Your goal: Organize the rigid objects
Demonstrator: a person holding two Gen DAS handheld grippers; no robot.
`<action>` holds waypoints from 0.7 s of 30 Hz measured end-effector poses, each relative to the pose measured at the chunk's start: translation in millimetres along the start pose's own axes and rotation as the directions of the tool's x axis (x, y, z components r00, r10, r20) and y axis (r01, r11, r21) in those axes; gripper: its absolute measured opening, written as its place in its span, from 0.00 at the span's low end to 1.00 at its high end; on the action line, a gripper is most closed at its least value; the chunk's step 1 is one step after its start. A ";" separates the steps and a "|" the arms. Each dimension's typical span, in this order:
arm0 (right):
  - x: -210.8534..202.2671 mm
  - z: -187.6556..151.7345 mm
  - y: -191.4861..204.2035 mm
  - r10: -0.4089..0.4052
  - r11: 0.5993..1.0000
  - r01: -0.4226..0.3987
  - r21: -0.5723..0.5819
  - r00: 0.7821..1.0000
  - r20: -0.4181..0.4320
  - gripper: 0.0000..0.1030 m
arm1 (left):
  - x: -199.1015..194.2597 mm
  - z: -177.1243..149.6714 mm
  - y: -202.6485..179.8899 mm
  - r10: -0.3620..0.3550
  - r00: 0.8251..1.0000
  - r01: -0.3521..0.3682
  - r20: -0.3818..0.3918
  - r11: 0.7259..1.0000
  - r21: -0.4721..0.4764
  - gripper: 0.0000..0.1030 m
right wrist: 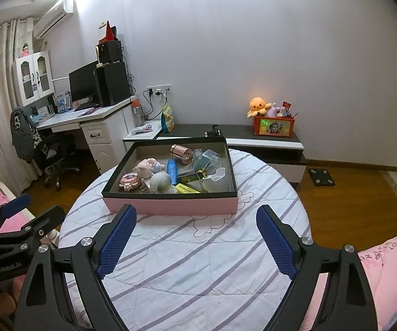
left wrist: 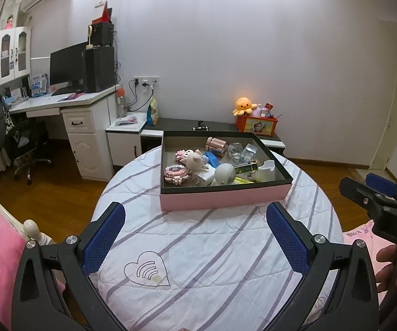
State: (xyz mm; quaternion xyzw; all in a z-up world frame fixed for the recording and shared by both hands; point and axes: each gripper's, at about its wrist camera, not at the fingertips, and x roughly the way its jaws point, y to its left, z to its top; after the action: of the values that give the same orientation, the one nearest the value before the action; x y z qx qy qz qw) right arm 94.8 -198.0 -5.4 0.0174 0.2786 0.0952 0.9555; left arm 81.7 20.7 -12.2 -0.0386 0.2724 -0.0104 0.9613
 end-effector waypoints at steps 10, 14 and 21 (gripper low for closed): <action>-33.1 -10.5 4.2 -0.013 1.000 0.013 0.008 0.999 0.047 0.87 | -32.2 -8.1 -5.3 -0.005 0.999 0.004 0.046 1.000 0.009 1.00; -50.6 -19.0 7.5 -0.012 1.000 0.012 0.004 0.998 0.065 0.87 | -50.3 -16.0 -10.8 -0.001 0.998 0.000 0.062 1.000 0.017 1.00; -74.7 -19.6 16.1 -0.009 1.000 0.010 -0.008 0.993 0.115 0.87 | -74.6 -19.4 -14.5 0.027 0.994 -0.031 0.102 0.999 0.037 1.00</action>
State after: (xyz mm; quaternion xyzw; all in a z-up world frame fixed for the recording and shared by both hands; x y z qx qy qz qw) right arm 19.8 -196.8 19.0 0.0172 0.2229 0.0907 0.9705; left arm 8.0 7.9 11.6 -0.0164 0.2235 0.0000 0.9746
